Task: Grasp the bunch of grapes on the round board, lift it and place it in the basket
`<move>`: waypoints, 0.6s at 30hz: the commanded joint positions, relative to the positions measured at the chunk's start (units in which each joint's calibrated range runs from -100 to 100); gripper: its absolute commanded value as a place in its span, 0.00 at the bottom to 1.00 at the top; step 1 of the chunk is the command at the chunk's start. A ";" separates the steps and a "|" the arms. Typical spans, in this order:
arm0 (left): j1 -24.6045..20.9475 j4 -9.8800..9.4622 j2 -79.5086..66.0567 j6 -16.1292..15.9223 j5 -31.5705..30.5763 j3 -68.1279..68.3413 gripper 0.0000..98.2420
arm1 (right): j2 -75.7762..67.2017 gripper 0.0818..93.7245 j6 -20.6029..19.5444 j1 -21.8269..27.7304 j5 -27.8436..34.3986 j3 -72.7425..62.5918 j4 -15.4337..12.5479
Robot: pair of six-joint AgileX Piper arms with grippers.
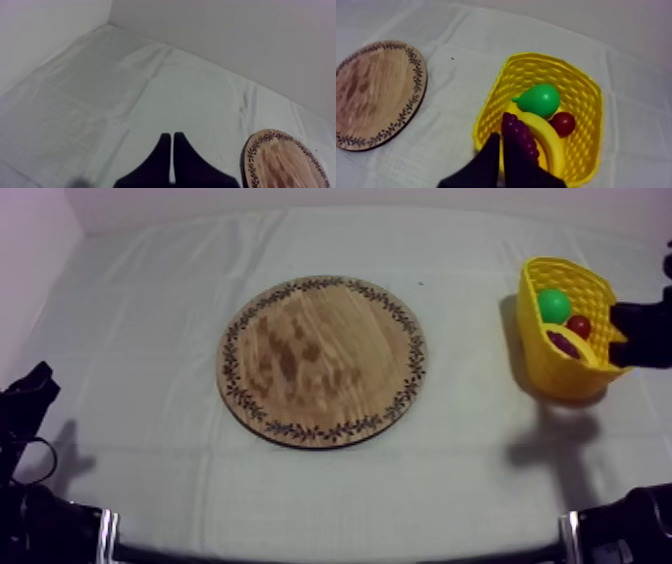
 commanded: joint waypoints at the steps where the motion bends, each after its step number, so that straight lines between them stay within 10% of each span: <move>1: -0.01 0.01 0.03 -0.01 0.03 0.04 0.00 | -8.53 0.00 1.21 0.14 -0.57 7.04 -2.20; 6: -0.01 0.01 0.03 0.02 0.03 0.04 0.00 | -16.85 0.00 0.13 0.88 -0.80 14.44 -2.95; 14: -0.01 0.01 0.03 0.01 0.03 0.04 0.00 | -25.89 0.00 -12.88 -0.25 -0.28 19.27 8.43; 18: -0.01 0.01 0.03 0.00 0.03 0.04 0.00 | -28.40 0.00 -9.57 -0.73 -3.79 21.29 11.90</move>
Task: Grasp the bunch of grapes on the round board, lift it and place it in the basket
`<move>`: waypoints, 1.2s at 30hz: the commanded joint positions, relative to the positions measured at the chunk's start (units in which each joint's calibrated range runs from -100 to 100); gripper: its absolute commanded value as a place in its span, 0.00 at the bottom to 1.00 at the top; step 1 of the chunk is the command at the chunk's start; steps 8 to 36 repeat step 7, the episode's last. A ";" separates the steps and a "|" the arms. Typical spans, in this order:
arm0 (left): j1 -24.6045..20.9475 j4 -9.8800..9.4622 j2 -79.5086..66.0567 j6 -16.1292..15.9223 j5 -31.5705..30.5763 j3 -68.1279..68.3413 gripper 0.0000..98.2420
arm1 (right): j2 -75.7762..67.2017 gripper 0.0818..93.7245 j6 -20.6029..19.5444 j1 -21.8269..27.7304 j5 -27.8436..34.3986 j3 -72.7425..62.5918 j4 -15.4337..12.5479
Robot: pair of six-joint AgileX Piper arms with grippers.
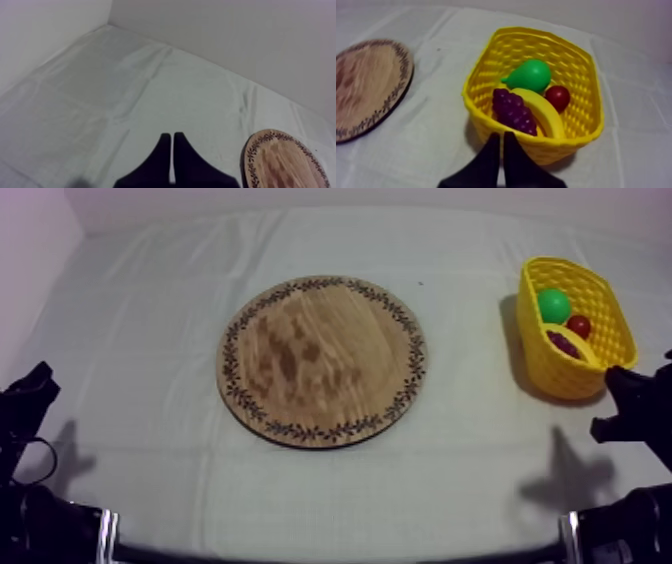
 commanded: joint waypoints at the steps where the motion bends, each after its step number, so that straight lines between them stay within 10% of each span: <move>1: -0.01 0.01 0.03 0.00 0.03 0.04 0.00 | -0.88 0.00 -0.78 -0.36 -1.79 0.46 2.27; 36: -0.01 0.01 0.03 -0.01 0.03 0.04 0.00 | -1.45 0.00 2.39 -0.81 -2.24 1.00 2.97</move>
